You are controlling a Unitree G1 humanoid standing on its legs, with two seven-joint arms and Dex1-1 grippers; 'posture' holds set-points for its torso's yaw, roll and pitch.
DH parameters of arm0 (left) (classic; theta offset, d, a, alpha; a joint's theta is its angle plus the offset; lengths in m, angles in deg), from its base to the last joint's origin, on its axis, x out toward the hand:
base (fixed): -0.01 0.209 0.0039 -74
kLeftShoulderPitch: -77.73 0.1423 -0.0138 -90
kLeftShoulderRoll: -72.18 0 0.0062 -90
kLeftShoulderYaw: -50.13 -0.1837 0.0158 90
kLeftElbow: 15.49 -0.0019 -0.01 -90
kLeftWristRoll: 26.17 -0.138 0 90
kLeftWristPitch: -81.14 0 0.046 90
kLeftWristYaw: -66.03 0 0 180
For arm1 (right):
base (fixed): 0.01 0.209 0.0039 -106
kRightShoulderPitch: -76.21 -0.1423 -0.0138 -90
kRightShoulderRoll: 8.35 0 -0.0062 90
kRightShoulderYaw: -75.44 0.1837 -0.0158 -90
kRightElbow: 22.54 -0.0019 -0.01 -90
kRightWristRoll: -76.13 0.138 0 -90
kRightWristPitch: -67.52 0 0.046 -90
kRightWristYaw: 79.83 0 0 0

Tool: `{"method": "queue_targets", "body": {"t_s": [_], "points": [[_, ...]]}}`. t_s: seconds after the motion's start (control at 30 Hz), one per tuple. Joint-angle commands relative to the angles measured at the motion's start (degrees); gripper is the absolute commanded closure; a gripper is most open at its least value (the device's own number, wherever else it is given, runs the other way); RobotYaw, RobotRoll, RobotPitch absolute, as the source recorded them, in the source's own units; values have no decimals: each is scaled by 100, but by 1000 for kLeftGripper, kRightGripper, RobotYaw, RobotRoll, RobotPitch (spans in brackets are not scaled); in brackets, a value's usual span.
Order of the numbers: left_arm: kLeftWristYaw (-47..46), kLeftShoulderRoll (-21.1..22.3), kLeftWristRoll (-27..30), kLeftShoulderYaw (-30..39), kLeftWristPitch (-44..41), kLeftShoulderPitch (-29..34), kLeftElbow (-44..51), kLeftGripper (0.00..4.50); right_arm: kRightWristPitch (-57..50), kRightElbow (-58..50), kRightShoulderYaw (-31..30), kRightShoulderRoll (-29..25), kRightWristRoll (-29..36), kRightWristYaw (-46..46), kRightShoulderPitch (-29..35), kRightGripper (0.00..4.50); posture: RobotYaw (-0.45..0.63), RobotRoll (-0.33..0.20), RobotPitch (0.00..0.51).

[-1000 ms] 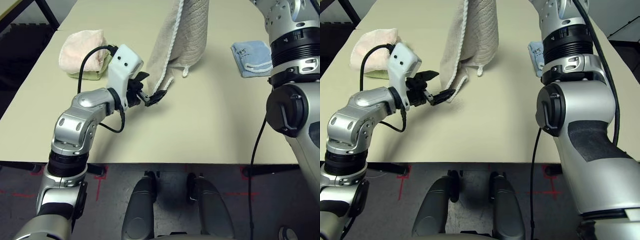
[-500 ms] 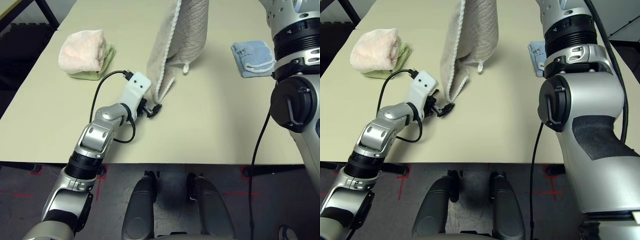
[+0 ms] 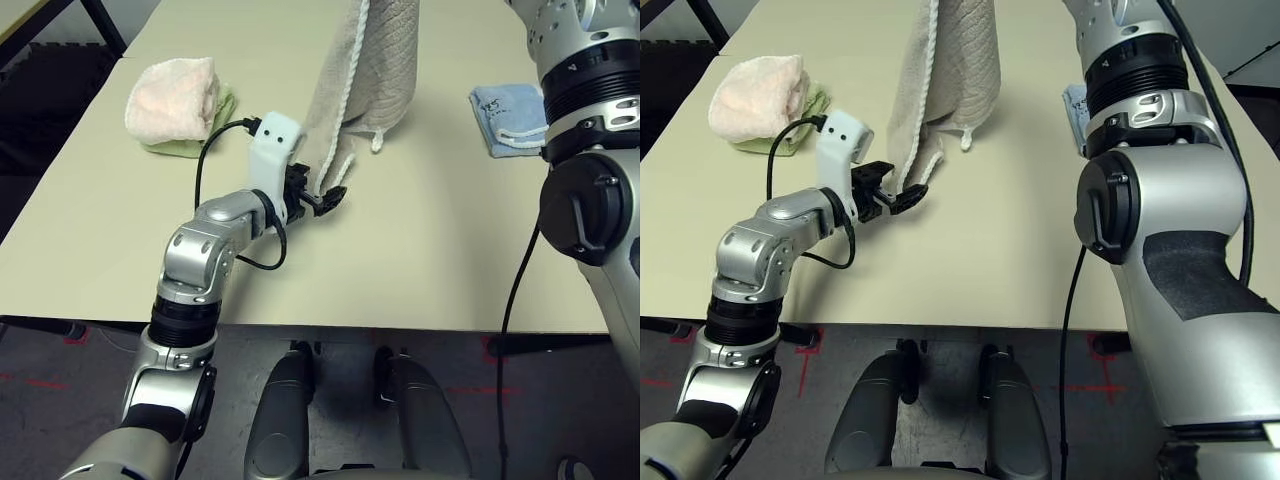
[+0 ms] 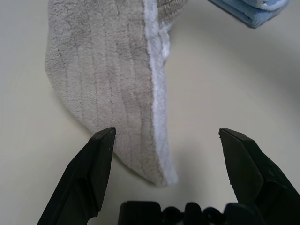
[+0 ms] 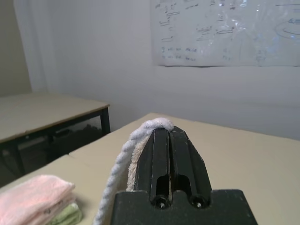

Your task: Fold the towel and set it aside.

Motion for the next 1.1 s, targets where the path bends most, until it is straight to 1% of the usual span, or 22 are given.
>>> {"method": "queue_targets", "body": {"t_s": [0.03,0.13,0.3,0.43,0.57,0.73,0.77,0.83,0.9,0.97,1.1], "points": [[-83,29,102,16,-144,90,150,24,125,82,290,22,246,-169,-385,4500,63,0,206],[-284,-141,72,42,-85,105,39,24,109,101,310,33,227,-144,-516,4500,78,0,200],[-599,-503,-45,-197,104,141,-123,24,100,151,253,33,158,-131,-600,4500,88,0,187],[-817,-815,-31,-242,48,10,-102,24,103,203,204,57,116,-99,-644,4500,86,0,192],[-860,-900,56,-221,-107,-156,24,24,127,262,167,103,85,-73,-626,4500,92,0,200],[-806,-814,292,-125,-599,-119,397,24,148,315,189,141,47,-95,-632,4500,82,0,223],[-839,-873,377,-40,-767,-101,484,24,153,320,190,144,43,-98,-635,4500,82,0,223],[-952,-1033,533,173,-1190,-95,672,24,184,316,186,157,21,-110,-639,4500,67,0,242],[-1047,-1219,662,363,-1533,-81,803,24,183,301,200,167,20,-121,-621,4500,65,0,243],[-1128,-1372,739,520,-1766,-67,842,24,183,286,205,176,22,-127,-597,4500,59,0,245],[-1311,-1570,750,720,-1919,-21,702,24,190,264,219,175,31,-141,-596,4500,54,0,243]]}}
